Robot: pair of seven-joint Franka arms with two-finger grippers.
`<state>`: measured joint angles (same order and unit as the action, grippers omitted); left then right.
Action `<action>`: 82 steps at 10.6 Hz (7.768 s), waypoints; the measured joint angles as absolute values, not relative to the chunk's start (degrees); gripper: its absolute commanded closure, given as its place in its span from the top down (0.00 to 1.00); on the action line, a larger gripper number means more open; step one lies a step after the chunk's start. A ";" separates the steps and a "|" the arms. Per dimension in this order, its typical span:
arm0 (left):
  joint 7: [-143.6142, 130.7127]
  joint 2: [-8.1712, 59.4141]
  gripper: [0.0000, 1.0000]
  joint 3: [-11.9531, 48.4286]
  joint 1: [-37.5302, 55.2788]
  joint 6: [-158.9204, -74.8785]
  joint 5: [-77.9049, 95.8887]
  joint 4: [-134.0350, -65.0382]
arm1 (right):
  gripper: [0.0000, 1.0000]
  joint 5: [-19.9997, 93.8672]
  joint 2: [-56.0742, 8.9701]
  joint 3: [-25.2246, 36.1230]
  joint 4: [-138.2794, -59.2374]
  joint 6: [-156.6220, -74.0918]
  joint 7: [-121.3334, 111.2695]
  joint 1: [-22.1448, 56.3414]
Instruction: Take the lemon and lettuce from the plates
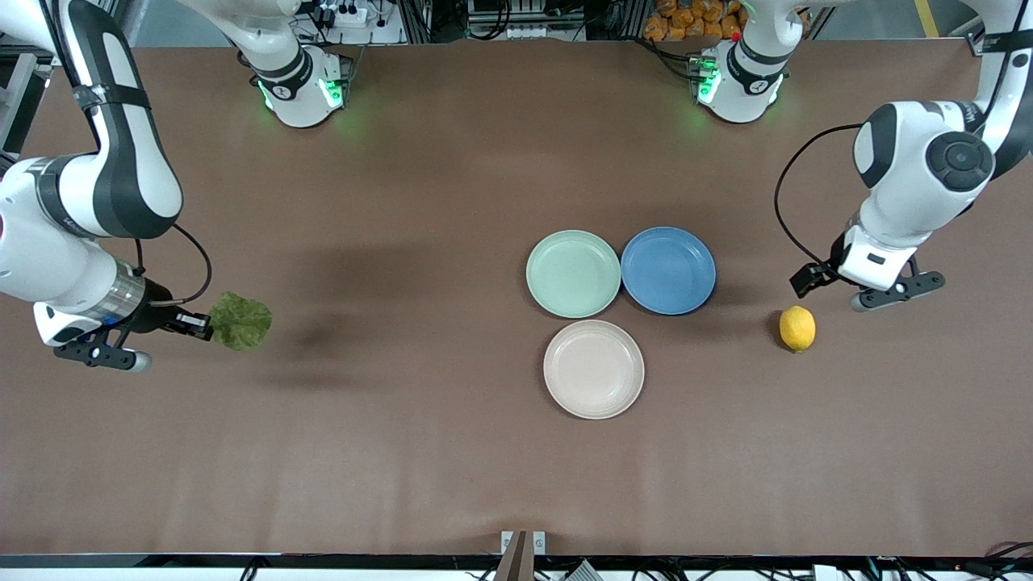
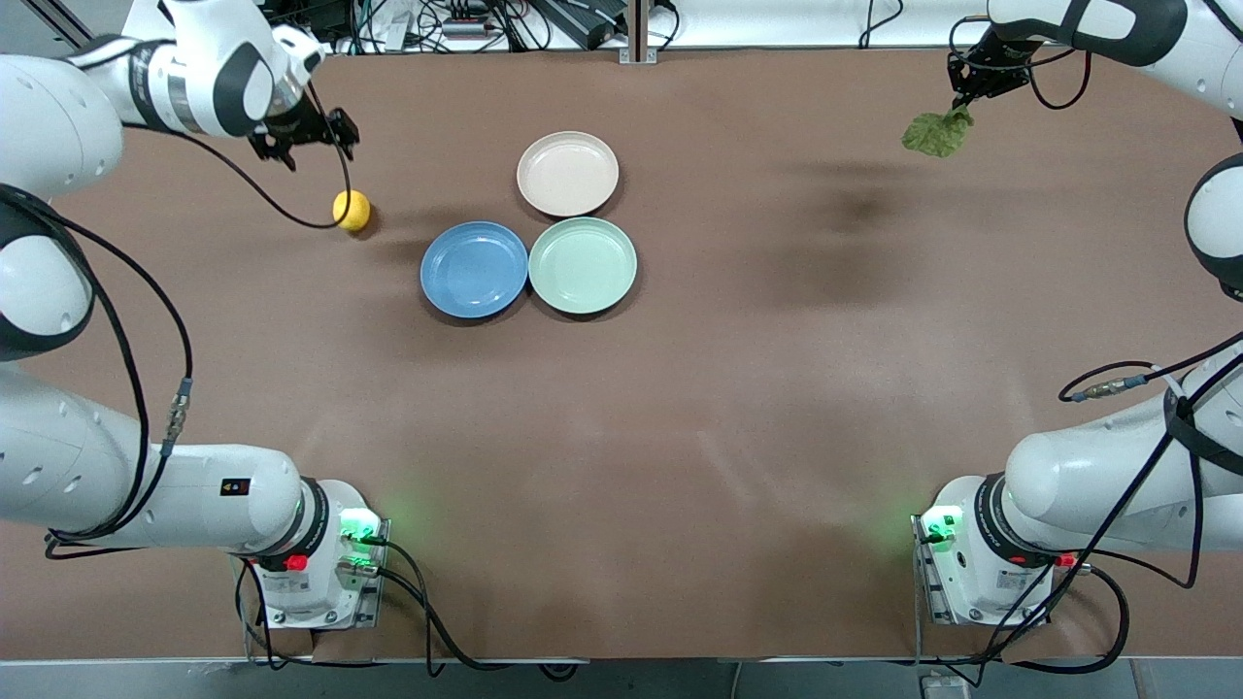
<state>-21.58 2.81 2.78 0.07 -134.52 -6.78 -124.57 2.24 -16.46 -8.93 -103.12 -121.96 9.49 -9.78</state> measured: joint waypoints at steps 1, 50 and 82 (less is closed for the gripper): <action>-21.58 2.46 1.00 3.81 0.07 -132.03 -6.78 -121.71 | 0.00 2.24 -16.47 -8.92 -103.13 -122.05 9.47 -10.08; -2.08 -2.58 1.00 5.41 -1.56 -87.40 1.19 -89.84 | 1.00 -2.49 -5.79 -10.40 -94.73 -109.58 4.19 -5.56; -3.80 -2.41 1.00 6.22 -1.27 -88.24 -1.12 -89.61 | 1.00 0.92 1.18 3.89 -89.01 -92.10 -6.20 4.85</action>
<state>-3.80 -2.41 6.22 -1.27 -88.24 -1.12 -89.61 0.92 1.18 3.89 -89.01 -92.10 -6.20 4.85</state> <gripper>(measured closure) 0.000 0.000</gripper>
